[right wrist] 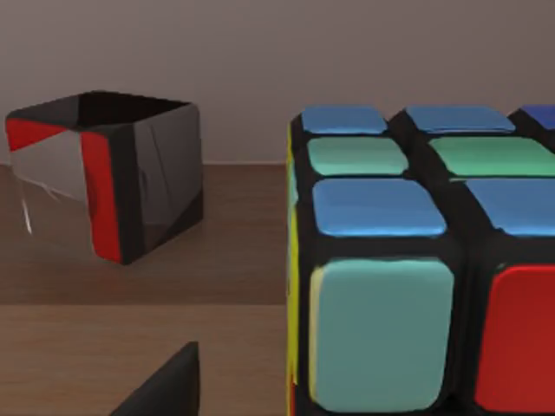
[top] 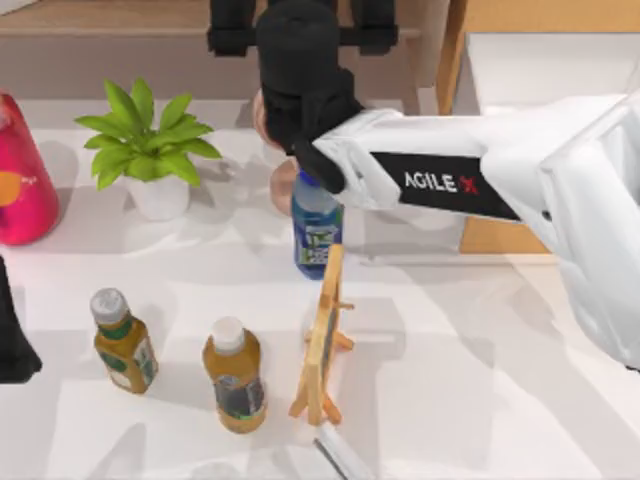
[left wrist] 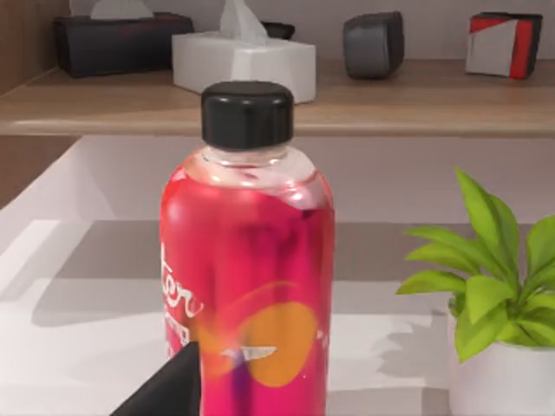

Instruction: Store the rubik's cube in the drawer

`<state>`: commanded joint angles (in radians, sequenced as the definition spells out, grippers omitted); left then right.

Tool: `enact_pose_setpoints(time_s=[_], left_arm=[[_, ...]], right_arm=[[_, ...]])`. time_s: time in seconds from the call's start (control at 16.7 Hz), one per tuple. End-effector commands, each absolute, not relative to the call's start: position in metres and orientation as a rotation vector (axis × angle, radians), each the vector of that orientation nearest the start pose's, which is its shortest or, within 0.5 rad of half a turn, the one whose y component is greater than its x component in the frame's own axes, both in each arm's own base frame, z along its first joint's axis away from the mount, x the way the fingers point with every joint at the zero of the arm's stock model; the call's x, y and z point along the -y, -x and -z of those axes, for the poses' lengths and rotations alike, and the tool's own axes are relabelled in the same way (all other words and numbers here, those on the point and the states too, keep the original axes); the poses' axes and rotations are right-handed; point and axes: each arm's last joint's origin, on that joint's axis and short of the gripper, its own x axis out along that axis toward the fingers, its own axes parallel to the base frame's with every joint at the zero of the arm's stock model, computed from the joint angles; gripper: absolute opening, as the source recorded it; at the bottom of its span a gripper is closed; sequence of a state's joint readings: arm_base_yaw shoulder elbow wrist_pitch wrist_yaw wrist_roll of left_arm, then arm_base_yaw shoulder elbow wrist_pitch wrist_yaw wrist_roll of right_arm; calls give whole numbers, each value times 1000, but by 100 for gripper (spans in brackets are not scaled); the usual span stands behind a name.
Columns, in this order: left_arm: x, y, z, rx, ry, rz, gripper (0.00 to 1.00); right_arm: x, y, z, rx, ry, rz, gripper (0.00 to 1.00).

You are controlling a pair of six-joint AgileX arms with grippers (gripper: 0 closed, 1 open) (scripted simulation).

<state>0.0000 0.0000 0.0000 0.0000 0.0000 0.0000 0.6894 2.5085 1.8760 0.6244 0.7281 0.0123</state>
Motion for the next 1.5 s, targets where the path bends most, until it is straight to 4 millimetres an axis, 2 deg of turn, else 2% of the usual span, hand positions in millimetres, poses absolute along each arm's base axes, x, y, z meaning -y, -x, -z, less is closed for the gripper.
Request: enact_pose_setpoints(time_s=[0.12, 0.9, 1.5], left_arm=[[1, -106, -160, 0, 0, 0, 100], [1, -106, -160, 0, 0, 0, 100], [1, -106, -160, 0, 0, 0, 100]], right_arm=[[-348, -443, -159, 0, 0, 10, 100], [-348, -443, -159, 0, 0, 10, 2], [-349, -441, -160, 1, -2, 6, 0]])
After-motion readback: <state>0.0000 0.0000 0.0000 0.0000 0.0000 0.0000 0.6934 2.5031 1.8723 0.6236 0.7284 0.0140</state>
